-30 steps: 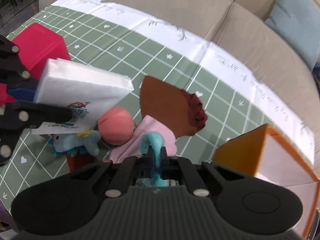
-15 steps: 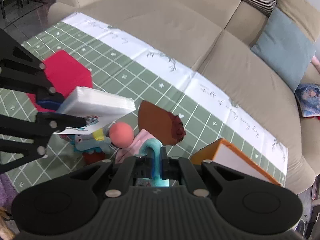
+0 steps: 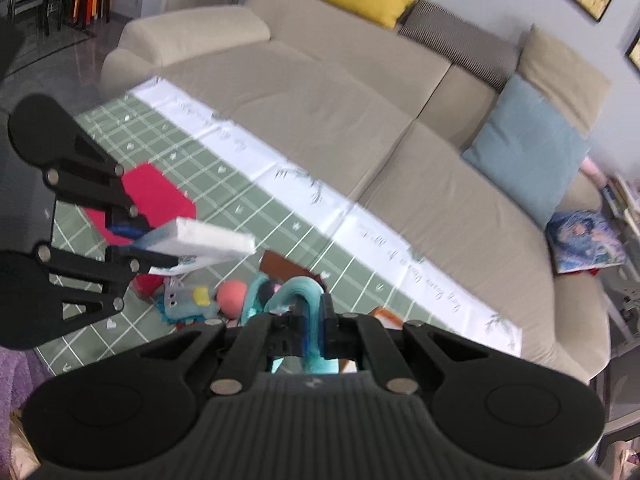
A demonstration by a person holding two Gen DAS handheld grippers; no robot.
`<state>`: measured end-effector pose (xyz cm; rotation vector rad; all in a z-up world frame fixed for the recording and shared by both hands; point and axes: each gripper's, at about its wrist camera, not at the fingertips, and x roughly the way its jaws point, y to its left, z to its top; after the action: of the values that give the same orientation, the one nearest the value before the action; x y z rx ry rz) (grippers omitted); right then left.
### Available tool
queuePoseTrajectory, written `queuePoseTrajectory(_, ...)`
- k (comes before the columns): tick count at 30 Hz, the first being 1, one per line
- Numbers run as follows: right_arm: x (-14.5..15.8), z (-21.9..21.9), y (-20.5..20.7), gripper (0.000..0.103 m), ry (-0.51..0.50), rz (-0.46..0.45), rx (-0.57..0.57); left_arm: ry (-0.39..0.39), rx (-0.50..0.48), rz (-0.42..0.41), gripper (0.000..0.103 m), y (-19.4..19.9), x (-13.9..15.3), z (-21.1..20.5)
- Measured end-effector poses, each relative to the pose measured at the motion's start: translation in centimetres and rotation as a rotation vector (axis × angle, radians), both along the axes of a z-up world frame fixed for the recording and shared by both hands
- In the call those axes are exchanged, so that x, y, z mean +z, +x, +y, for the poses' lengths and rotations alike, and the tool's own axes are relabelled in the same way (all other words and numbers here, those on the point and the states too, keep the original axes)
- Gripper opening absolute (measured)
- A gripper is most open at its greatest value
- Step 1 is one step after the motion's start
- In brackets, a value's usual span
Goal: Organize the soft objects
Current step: 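Lower the teal doll and tissue pack into the orange box and open both tools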
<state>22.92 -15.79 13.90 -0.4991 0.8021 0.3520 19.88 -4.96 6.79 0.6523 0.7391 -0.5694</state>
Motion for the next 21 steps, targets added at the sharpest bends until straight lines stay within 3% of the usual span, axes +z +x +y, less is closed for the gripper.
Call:
queuePoseTrajectory(11,7.5,-2.2,-3.5,0.001,-0.045,-0.151,-0.025,0.009,-0.050,-0.083,0.010,-3.0,3.6,-1.5)
queuePoseTrajectory(21,11.5,-5.2,-5.7,0.001,-0.100,-0.225,-0.087,-0.048,-0.139,-0.147,0.010,-3.6,7.1,-5.5)
